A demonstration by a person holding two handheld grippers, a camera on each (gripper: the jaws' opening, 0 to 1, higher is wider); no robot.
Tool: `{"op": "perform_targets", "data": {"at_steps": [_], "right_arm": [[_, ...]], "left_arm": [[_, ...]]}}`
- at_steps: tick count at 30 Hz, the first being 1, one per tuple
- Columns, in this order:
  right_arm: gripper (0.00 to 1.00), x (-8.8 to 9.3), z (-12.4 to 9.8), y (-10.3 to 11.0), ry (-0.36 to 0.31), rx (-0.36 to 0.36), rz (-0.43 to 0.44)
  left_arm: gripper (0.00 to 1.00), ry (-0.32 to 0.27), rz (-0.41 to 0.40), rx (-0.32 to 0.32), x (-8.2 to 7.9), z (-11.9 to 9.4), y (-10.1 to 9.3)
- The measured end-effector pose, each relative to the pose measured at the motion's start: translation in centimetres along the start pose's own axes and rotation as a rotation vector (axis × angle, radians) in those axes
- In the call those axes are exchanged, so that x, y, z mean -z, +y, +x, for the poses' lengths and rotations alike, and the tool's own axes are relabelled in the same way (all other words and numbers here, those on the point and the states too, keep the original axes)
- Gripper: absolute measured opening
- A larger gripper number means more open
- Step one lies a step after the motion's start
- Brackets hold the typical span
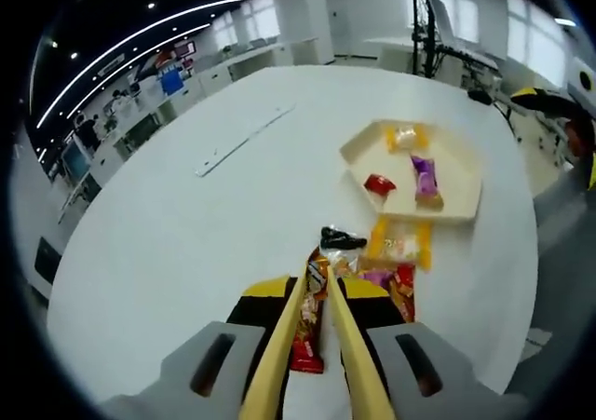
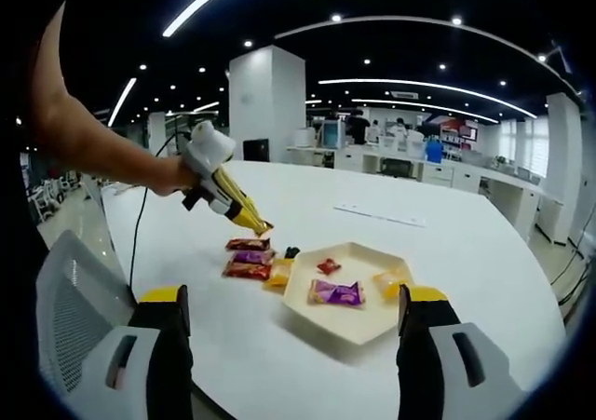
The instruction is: Place the target food into the container with the food tongs after gripping and lifting it, then release it inside without dropping or visibly crushing the food.
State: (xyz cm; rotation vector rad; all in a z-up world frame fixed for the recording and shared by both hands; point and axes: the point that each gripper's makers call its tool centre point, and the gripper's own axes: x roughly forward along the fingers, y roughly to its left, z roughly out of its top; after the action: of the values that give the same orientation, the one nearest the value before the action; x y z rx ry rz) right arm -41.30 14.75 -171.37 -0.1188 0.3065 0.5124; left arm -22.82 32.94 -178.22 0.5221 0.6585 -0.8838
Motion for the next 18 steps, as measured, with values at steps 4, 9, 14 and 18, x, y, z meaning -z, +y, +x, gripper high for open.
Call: {"op": "perform_targets", "data": {"at_steps": [4, 9, 14, 18], "right_arm": [[0.99, -0.5, 0.1, -0.2, -0.027, 0.005, -0.003], [1.0, -0.2, 0.1, 0.0, -0.009, -0.006, -0.013], [1.0, 0.0, 0.1, -0.1, 0.001, -0.009, -0.006], [1.0, -0.1, 0.1, -0.1, -0.006, -0.002, -0.039]], "left_arm": [[0.14, -0.011, 0.005, 0.011, -0.9, 0.0, -0.5], [0.14, -0.032, 0.005, 0.038, -2.3, 0.2, -1.3], [0.14, -0.041, 0.021, 0.073, -3.5, 0.9, -2.5], [0.15, -0.042, 0.046, 0.102, -4.2, 1.5, -3.9]]}}
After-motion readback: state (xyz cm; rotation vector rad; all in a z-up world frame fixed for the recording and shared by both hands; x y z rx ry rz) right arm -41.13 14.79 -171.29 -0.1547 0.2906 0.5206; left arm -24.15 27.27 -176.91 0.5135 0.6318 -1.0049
